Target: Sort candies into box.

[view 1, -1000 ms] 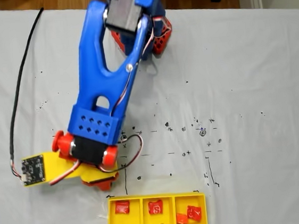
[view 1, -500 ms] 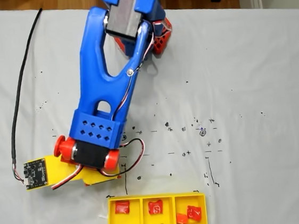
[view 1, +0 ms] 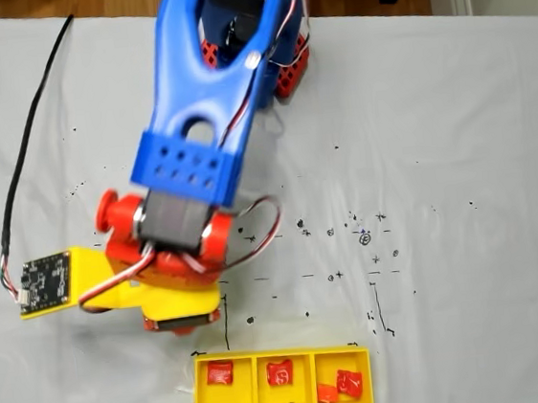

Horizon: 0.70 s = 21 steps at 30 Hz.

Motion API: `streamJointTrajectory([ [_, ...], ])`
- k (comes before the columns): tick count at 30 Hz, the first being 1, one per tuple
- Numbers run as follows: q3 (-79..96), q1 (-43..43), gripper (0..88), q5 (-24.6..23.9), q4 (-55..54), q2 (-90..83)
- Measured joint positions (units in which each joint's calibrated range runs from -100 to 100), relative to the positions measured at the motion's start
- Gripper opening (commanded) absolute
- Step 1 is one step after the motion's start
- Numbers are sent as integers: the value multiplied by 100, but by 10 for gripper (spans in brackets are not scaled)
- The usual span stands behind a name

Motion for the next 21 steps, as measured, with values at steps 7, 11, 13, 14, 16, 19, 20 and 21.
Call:
streamJointTrajectory([
  [7, 513, -453, 2, -371, -460, -846],
  [11, 710, -788, 2, -606, -810, -1007],
  [13, 761, -936, 2, -733, -1048, -1015],
  [14, 778, -999, 2, -781, -1159, -1015],
  [16, 778, -1092, 2, -860, -1333, -1015],
  [19, 778, -1202, 2, -943, -1540, -1015],
  [20, 778, -1241, 2, -962, -1595, -1007],
  [21, 778, -1311, 2, -972, -1690, -931],
])
